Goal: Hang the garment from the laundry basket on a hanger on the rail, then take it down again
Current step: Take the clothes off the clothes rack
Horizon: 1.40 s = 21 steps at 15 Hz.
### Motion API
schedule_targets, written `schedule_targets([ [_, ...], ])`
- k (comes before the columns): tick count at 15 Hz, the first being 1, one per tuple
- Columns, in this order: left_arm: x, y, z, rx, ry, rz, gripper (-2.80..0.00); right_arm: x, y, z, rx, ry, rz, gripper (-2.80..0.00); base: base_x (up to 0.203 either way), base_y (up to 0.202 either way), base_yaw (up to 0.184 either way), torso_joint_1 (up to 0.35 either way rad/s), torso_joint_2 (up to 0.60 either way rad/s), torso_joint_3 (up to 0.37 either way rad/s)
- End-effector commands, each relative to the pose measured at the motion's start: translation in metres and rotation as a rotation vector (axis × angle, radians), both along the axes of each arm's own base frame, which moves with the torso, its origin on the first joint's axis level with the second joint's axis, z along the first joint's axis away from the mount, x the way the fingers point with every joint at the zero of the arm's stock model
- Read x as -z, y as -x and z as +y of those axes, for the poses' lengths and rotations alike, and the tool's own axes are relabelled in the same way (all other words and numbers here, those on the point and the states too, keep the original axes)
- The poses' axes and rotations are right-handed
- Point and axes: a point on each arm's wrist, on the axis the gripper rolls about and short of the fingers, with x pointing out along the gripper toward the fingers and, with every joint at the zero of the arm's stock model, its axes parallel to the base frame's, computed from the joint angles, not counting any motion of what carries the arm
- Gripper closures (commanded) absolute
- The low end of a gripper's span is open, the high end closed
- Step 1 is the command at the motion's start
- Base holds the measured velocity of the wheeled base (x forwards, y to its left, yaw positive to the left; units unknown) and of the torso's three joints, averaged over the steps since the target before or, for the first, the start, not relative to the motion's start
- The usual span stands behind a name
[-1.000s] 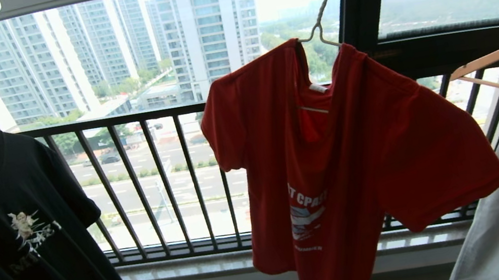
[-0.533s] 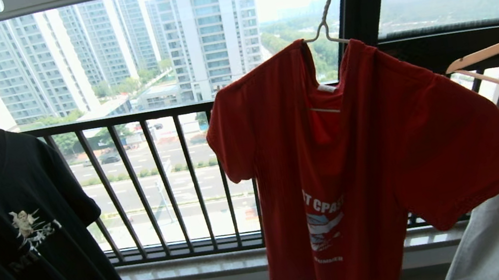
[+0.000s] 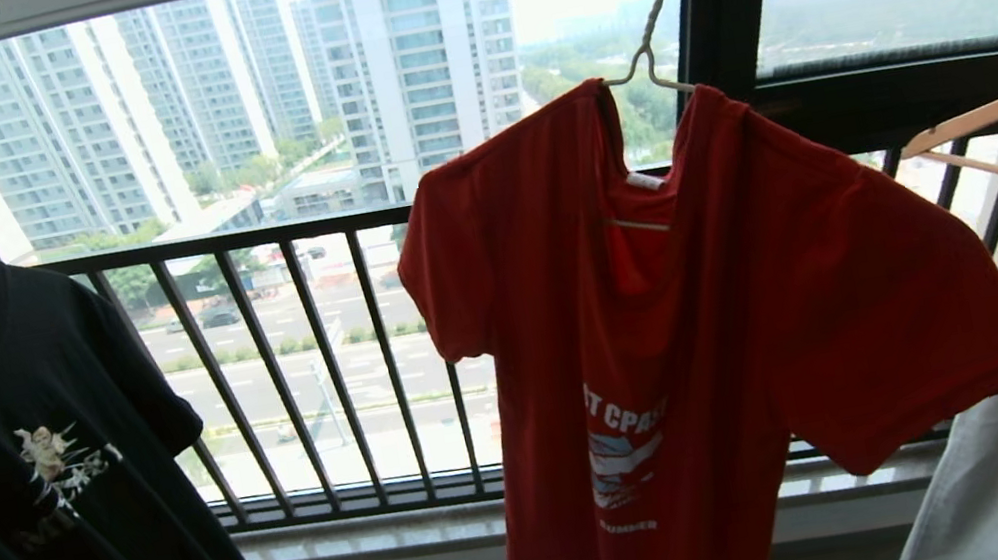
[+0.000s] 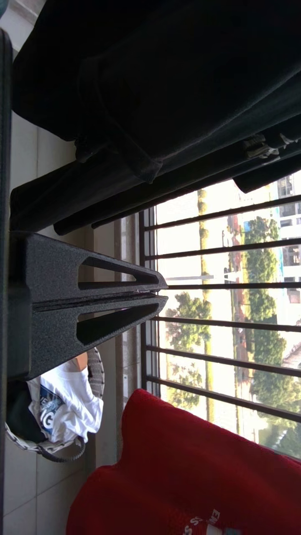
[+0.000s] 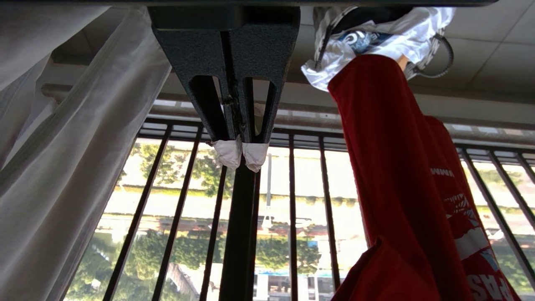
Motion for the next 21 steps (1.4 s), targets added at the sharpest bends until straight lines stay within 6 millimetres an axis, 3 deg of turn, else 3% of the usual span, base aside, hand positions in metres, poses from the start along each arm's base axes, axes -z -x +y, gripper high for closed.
schedule_targets([
  [1, 0.000, 0.000, 0.000, 0.000, 0.000, 0.001, 0.00, 0.000, 0.000, 0.000, 0.015, -0.023, 0.001, 0.00, 0.000, 0.000, 0.000, 0.000, 0.00, 0.000],
  [4, 0.000, 0.000, 0.000, 0.000, 0.000, 0.002, 0.00, -0.007, 0.002, -0.001, 0.027, -0.034, -0.021, 0.00, 0.000, 0.000, 0.000, 0.000, 0.00, 0.000],
  [9, 0.000, 0.000, 0.000, 0.000, 0.000, 0.001, 0.00, -0.059, 0.017, -0.001, 0.039, -0.044, -0.102, 0.00, 0.000, 0.000, 0.000, 0.000, 0.00, 0.000],
  [13, 0.000, 0.000, 0.000, 0.000, 0.000, 0.002, 0.00, -0.126, 0.019, -0.001, 0.028, -0.039, -0.164, 0.00, 0.000, 0.000, 0.000, 0.000, 0.00, 0.000],
  [17, 0.000, 0.000, 0.000, 0.000, 0.000, 0.002, 0.00, -0.193, -0.001, 0.000, 0.016, -0.011, -0.177, 0.00, 0.000, 0.000, 0.000, 0.000, 0.00, 0.000],
  [21, 0.000, 0.000, 0.000, 0.000, 0.000, 0.001, 0.00, -0.248, -0.039, 0.001, -0.034, 0.011, -0.161, 0.00, 0.000, 0.000, 0.000, 0.000, 0.00, 0.000],
])
